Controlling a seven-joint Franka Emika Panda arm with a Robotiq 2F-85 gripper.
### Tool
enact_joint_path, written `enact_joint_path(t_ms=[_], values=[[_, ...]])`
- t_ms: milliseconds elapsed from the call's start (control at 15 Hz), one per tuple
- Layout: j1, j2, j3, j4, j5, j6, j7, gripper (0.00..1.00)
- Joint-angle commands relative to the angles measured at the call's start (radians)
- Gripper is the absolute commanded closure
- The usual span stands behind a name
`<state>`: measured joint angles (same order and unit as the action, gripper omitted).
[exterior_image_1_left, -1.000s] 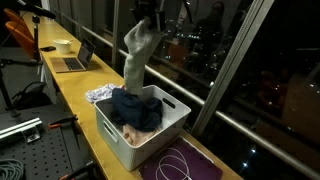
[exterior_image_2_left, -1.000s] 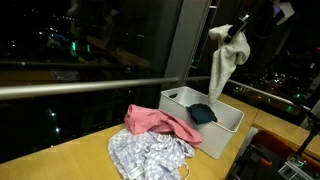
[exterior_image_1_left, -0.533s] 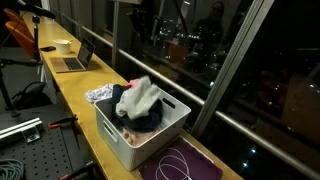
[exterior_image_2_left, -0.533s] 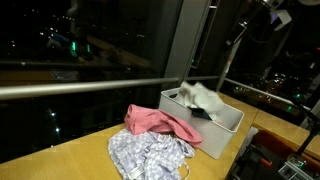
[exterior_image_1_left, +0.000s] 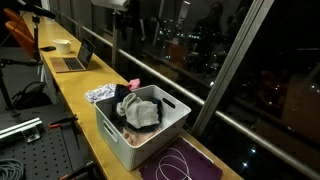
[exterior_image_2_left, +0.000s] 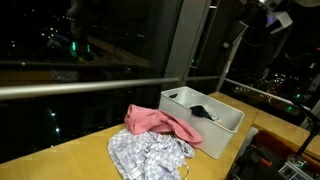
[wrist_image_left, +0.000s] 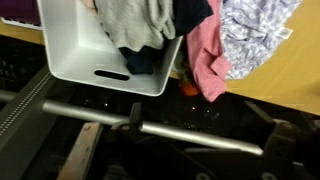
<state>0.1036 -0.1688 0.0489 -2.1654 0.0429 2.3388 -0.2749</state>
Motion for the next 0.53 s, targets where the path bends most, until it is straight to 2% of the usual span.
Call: enact_joint_path(t_ms=[0, 267, 467], values=[[0.065, 0.047, 0.086, -0.037, -0.007, 0.059, 0.075, 0.0], [0.12, 0.202, 0.168, 0.012, -0.074, 0.106, 0.149, 0.0], [0.145, 0.316, 0.191, 0.07, -0.138, 0.116, 0.185, 0.0]])
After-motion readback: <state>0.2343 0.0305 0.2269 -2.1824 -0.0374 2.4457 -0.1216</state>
